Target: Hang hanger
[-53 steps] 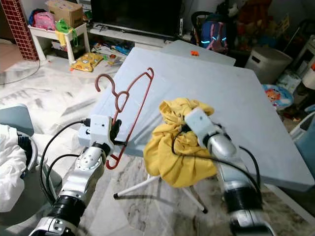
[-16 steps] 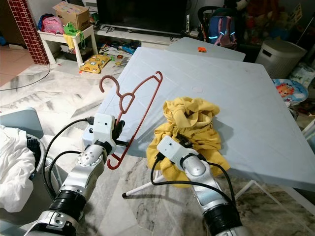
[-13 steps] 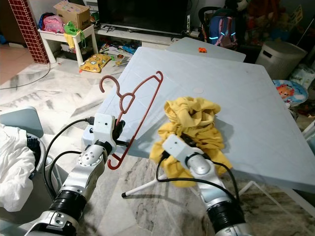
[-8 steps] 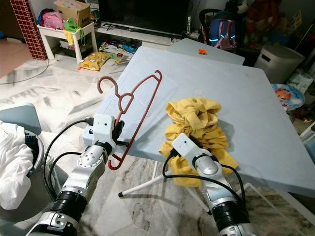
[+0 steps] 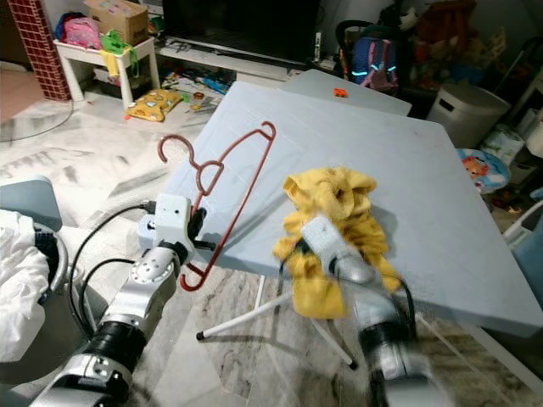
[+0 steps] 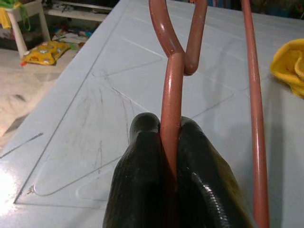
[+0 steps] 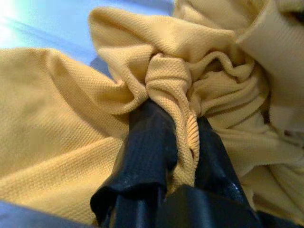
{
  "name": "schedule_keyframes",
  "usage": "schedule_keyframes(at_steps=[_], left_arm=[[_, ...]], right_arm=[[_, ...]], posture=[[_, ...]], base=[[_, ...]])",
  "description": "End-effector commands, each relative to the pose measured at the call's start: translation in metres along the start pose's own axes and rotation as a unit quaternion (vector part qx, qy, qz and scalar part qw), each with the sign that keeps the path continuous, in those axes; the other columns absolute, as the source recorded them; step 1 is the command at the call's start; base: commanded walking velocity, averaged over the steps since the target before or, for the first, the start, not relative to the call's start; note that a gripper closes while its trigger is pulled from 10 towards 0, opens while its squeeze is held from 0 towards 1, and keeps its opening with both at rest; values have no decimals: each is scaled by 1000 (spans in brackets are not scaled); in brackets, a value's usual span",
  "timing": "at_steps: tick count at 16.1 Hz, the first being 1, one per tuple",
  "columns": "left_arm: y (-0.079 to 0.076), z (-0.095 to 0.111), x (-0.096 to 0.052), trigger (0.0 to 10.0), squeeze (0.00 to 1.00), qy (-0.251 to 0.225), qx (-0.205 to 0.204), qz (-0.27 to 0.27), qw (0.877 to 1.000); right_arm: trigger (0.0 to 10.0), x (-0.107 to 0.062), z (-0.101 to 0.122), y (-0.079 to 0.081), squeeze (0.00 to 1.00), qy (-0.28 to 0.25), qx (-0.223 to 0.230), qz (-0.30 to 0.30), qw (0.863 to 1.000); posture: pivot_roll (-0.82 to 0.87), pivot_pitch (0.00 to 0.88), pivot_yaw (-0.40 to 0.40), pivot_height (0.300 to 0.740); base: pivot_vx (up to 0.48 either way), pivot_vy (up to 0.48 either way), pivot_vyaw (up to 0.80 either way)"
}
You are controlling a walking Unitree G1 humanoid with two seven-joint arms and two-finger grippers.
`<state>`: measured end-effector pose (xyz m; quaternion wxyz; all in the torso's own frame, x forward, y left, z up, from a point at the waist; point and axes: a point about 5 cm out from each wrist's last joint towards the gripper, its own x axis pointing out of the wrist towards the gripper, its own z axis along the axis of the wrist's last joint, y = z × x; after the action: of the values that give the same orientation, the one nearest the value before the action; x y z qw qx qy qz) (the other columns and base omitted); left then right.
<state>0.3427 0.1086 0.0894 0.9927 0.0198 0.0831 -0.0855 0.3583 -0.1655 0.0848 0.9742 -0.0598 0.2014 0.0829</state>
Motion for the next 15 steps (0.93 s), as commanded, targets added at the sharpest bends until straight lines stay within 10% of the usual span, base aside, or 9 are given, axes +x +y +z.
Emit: schedule_keyframes(at_steps=[1,2,4,7,8,9,10,11,15], left_arm=[[2,-19,-3,10000,0,44,3,12,999],[2,-19,-3,10000,0,44,2,12,999],[0,-21,-4,10000,0,44,-1,14,999],[1,-22,-5,10000,0,40,-2,18,999],[1,-22,-5,10000,0,38,-2,21,999],[1,-22,-5,10000,0,38,-2,21,999],[0,-22,-5,10000,0,38,-2,19,999],[-2,-22,-5,10000,0,38,-2,16,999],[-5,-24,-5,10000,0,40,0,9,999]], right_arm=[[0,0,42,-29,0,-70,32,-66,995],[0,0,66,-39,0,-112,58,-92,988],[0,-22,143,-77,0,-270,168,-190,929],[0,-53,192,-103,0,-387,156,-272,867],[0,-50,191,-97,0,-385,128,-268,874],[10000,-36,175,-83,0,-344,69,-253,902],[10000,-21,150,-67,0,-288,17,-223,931],[10000,-6,112,-51,1000,-221,-10,-177,959],[10000,7,12,-13,1000,-55,-98,-77,991]], posture=[[223,0,-161,740],[231,0,-165,740],[245,0,-172,740],[254,0,-177,740],[249,0,-176,740],[245,0,-174,740],[241,0,-172,740],[236,0,-167,740],[224,0,-159,740]], base=[[0,0,0],[0,0,0],[0,0,0],[0,0,0],[0,0,0],[0,0,0],[0,0,0],[0,0,0],[0,0,0]])
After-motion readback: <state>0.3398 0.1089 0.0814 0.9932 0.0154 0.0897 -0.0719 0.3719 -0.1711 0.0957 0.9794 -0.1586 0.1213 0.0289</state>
